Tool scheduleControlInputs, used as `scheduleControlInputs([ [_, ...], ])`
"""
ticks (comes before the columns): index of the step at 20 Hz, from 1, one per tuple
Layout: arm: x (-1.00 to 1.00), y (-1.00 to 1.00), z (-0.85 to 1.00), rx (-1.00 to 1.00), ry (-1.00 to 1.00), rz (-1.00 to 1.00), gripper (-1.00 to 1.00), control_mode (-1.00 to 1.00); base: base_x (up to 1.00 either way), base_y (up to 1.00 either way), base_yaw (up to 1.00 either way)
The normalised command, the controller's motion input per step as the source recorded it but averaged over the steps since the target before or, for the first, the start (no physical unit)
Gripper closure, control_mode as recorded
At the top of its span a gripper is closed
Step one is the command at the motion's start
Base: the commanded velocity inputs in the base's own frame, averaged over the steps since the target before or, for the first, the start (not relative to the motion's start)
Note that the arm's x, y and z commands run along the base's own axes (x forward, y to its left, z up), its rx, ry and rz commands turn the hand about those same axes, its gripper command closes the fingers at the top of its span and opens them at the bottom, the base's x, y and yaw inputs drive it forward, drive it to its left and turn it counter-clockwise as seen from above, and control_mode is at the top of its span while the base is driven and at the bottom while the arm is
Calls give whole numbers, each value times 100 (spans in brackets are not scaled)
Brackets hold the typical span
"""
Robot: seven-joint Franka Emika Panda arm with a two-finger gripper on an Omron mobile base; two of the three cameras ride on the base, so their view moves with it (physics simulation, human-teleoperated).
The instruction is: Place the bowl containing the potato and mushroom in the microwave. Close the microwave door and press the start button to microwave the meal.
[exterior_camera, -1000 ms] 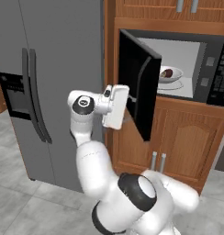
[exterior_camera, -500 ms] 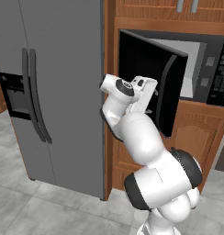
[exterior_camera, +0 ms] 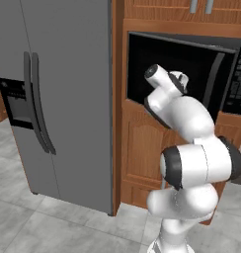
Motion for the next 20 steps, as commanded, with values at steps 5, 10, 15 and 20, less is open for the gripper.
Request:
scheduleControlInputs([
  [5,60,-100,-15,11,-22,45,-100,-100,0,0,0],
  [10,82,-90,-17,0,-27,38,-100,-100,0,0,0],
  [15,98,-80,0,3,-11,24,-100,-100,0,0,0],
  [20,80,-64,52,10,2,15,-100,-100,0,0,0],
])
